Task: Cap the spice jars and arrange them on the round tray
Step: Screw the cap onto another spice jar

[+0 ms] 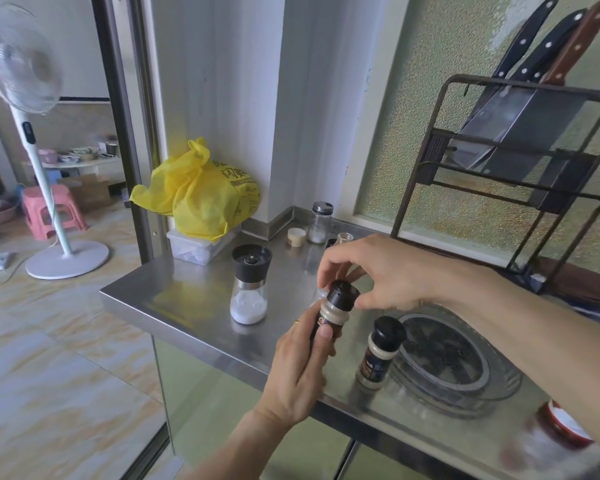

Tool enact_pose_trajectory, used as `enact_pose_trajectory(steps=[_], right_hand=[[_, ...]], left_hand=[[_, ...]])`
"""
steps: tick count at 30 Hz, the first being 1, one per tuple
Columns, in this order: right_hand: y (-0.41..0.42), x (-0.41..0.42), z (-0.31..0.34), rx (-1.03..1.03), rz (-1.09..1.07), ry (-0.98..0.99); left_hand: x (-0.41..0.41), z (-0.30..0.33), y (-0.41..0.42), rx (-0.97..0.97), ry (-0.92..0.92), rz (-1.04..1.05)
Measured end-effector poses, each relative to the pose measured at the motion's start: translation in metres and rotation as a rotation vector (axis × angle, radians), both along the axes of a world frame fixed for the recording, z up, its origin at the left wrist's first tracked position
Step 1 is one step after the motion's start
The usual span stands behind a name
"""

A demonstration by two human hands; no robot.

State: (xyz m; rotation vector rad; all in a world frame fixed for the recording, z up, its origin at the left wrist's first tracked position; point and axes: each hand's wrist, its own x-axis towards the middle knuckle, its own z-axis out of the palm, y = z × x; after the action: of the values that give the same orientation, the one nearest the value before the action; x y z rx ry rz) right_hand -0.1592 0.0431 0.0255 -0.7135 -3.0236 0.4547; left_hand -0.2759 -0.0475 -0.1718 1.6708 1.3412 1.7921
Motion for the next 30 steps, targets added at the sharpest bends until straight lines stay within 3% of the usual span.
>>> enact_pose_trajectory(steps=[8,16,24,27,30], right_hand=[[0.007,0.004,-0.003,-0.048,-0.050,0.002],[0.008,0.003,-0.014,0.119,-0.178,-0.023],[0.013,0.010,-0.003,0.101,-0.223,-0.165],[0.015,0.011,-0.001,-0.022,-0.180,-0.118],[0.014,0.008,0.000,0.056,-0.209,-0.116]], left_hand=[[-0.001,0.001,-0.002,0.013,0.021,-0.008],[0.002,0.003,-0.003,0.044,0.011,0.052],[0.002,0.000,0.000,0.050,0.006,0.099],[0.002,0.000,0.002,0.051,0.004,0.107],[0.002,-0.002,0.002,0.051,0.008,0.100]])
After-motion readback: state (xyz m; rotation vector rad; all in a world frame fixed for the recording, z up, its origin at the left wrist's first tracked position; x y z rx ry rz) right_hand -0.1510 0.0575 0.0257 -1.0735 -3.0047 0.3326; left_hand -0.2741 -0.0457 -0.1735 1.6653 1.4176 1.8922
